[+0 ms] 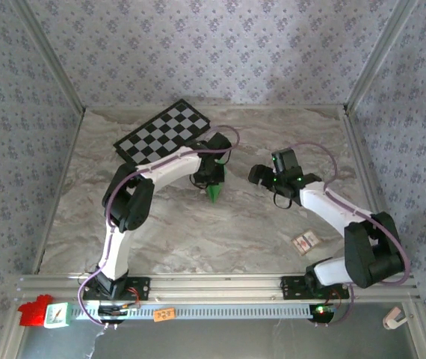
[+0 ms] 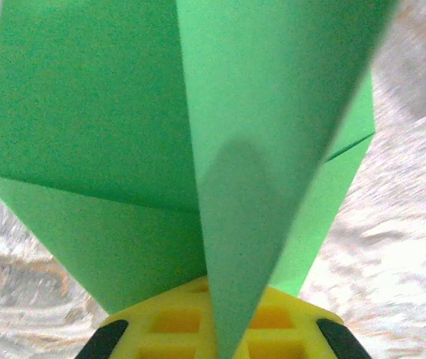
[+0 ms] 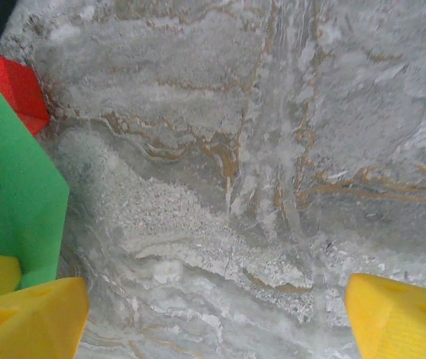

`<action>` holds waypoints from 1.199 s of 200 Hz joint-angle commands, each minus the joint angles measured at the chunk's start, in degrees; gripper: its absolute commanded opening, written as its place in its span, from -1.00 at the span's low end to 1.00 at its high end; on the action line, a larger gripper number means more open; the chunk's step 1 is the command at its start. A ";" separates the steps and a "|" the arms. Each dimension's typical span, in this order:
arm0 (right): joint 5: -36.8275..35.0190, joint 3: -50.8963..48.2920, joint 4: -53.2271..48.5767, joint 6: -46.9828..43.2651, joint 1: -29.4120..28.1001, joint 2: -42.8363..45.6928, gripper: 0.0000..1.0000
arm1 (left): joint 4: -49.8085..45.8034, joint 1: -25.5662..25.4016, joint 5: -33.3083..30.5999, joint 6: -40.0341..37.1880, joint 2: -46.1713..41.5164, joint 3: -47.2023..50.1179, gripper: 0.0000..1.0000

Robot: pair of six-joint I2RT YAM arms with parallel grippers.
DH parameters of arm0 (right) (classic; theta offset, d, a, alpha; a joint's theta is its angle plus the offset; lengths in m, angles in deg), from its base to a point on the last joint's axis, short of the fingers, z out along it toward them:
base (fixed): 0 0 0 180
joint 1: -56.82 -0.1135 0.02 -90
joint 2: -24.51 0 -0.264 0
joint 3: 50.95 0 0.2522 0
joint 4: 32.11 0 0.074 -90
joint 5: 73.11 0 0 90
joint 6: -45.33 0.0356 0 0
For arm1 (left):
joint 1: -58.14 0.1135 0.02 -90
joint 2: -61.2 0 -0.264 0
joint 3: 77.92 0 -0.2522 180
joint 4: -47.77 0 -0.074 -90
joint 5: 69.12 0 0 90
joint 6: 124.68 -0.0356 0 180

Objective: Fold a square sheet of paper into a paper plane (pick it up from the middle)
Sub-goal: Move a paper plane to the center of the table.

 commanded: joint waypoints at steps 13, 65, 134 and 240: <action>-2.70 -2.07 -0.56 -4.64 1.27 4.33 0.95 | -1.71 -0.30 -2.92 -2.63 6.53 -9.46 -0.85; -2.61 -3.30 -1.15 -5.68 2.47 6.91 0.97 | -4.27 0.05 -4.44 -5.53 15.41 -22.06 -0.80; -1.33 -4.26 -0.94 -4.80 2.85 7.27 0.97 | -3.79 0.31 -6.00 -3.84 19.90 -25.55 -0.66; -0.15 -3.93 -0.81 -3.92 2.87 6.19 0.96 | -5.77 0.58 -7.62 1.09 22.26 -25.29 -0.41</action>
